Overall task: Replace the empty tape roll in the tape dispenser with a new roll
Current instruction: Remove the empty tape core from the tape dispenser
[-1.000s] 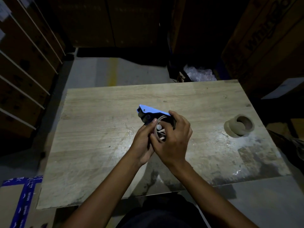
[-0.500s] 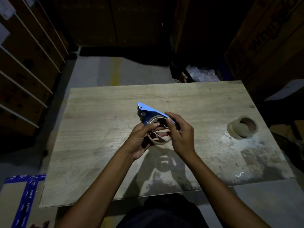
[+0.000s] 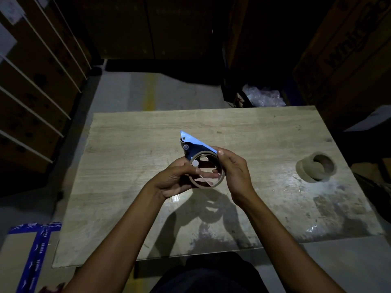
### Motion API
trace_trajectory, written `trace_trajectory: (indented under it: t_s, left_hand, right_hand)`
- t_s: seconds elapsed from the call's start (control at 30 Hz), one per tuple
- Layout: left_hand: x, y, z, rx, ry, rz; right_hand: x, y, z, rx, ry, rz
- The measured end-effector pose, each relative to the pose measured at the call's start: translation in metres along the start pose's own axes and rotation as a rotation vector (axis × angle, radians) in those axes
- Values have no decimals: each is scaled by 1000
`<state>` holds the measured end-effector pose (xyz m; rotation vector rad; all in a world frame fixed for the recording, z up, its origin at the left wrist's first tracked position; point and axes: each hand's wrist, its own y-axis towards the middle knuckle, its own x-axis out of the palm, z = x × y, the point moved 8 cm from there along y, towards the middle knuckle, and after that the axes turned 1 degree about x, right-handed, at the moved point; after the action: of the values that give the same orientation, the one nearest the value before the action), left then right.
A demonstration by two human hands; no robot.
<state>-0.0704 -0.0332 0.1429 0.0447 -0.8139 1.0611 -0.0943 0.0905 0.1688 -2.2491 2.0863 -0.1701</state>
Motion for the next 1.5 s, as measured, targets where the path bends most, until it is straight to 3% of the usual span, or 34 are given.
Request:
trace_trajectory:
  t_s: [0.17,0.27,0.37,0.6,0.8,0.93,1.2,1.5]
  left_hand:
    - [-3,-2,3,-49,-124,-94]
    - [1,4,5,-61,-43,-164]
    - [-6,16,2,-78,16,-57]
    - [-11,25,5,-112,101,24]
    - [-14,32,6,-184,71,-11]
    - [-5,36,9,-113,73,-13]
    - [-15,51,-3,120,42,303]
    - [-34,53,-37,70,-6,451]
  right_hand:
    - [-11,6,4,53,-70,77]
    - [-10,7,-2,29,-102,53]
    - [-3,3,-11,15,-45,8]
    - [-8,6,-11,-100,-311,106]
    - [-21,25,-8,-4,-367,17]
    - [-29,32,-2,81,-310,20]
    - [-35,26,20,21,-166,251]
    - [-41,31,45,77,-487,163]
